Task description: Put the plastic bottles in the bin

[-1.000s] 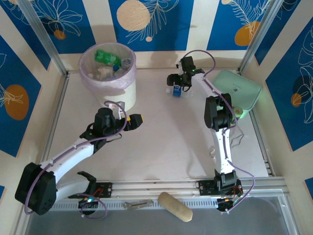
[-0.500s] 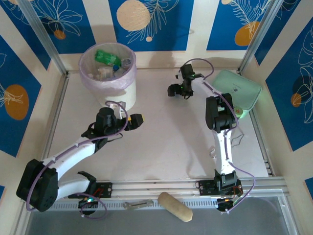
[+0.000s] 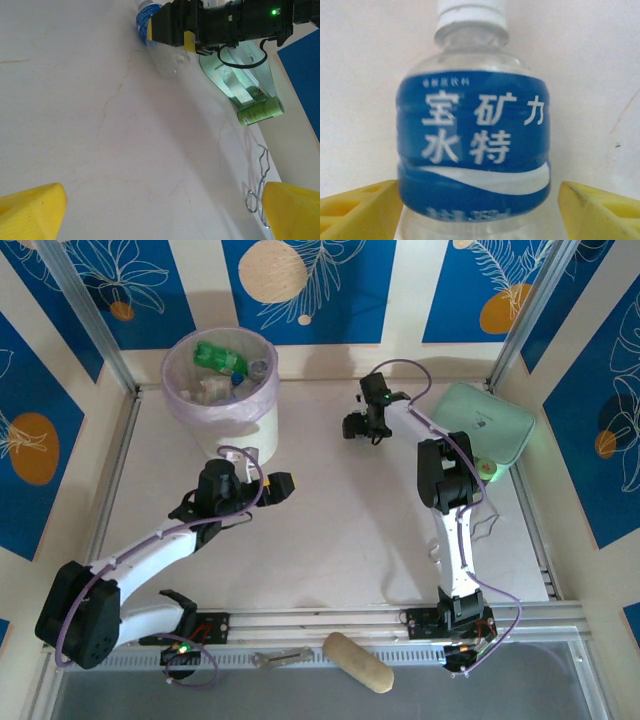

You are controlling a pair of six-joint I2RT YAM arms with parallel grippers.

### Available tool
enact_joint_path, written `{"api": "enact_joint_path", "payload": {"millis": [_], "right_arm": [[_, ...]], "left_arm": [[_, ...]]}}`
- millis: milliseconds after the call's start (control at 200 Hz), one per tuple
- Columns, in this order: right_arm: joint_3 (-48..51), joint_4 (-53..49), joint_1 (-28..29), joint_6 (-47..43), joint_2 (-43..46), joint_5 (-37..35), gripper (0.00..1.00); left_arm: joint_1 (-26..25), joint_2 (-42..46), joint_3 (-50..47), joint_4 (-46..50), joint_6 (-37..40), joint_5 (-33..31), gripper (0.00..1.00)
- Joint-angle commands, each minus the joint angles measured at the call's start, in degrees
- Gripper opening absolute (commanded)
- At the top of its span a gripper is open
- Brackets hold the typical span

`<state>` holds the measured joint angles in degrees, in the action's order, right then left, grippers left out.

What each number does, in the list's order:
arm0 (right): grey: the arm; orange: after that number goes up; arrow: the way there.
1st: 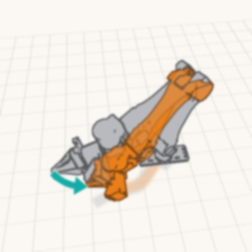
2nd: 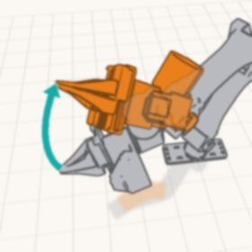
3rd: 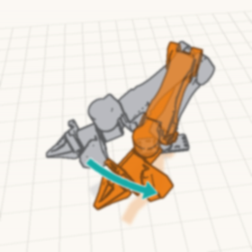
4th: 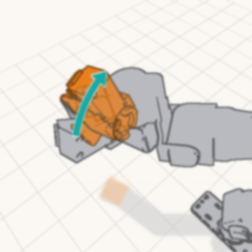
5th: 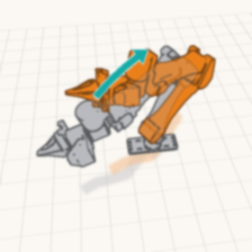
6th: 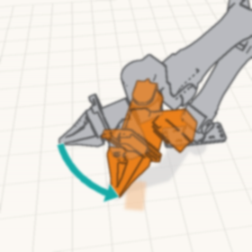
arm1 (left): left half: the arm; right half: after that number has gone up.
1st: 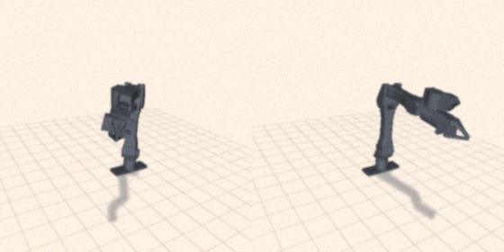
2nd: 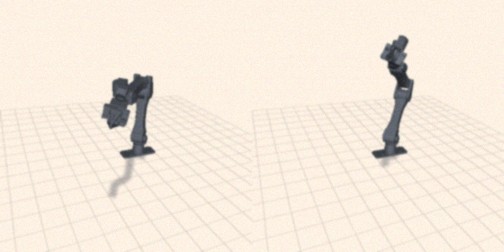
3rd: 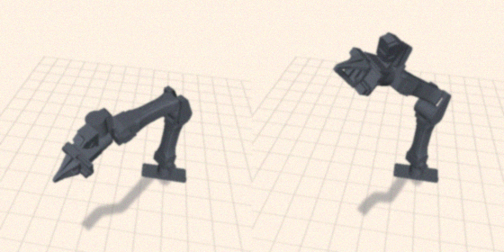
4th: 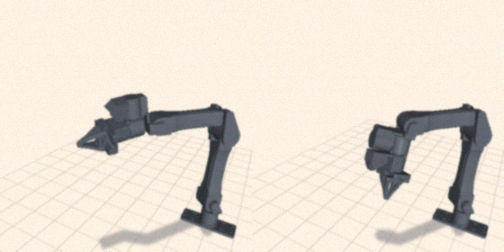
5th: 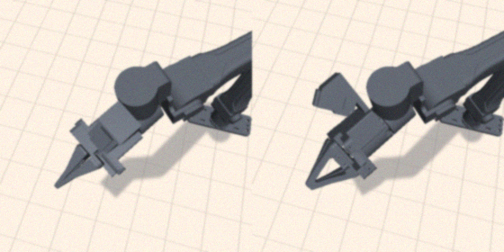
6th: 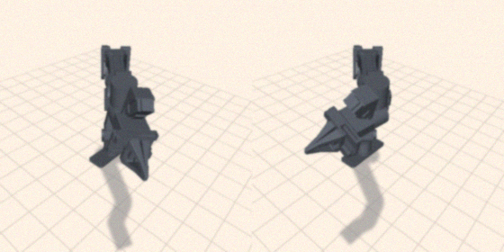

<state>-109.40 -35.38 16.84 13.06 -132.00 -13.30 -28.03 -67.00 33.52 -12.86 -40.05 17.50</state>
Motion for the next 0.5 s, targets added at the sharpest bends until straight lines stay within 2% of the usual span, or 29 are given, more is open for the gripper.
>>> {"api": "enact_joint_path", "payload": {"millis": [0,215,495], "right_arm": [[-1.96,-1.01,-0.15,3.13,-1.54,-0.19,0.76],[0.41,0.92,0.18,2.16,-0.27,2.7,0.64],[-2.77,-2.51,0.65,0.13,-2.73,-1.04,0.69]], "left_arm": [[-0.62,1.5,1.48,-0.11,0.2,-0.42,1.0],[-0.64,1.29,1.65,1.08,0.38,-1.15,1.0],[-0.77,-0.5,2.45,0.12,-0.43,0.49,1.0]]}}
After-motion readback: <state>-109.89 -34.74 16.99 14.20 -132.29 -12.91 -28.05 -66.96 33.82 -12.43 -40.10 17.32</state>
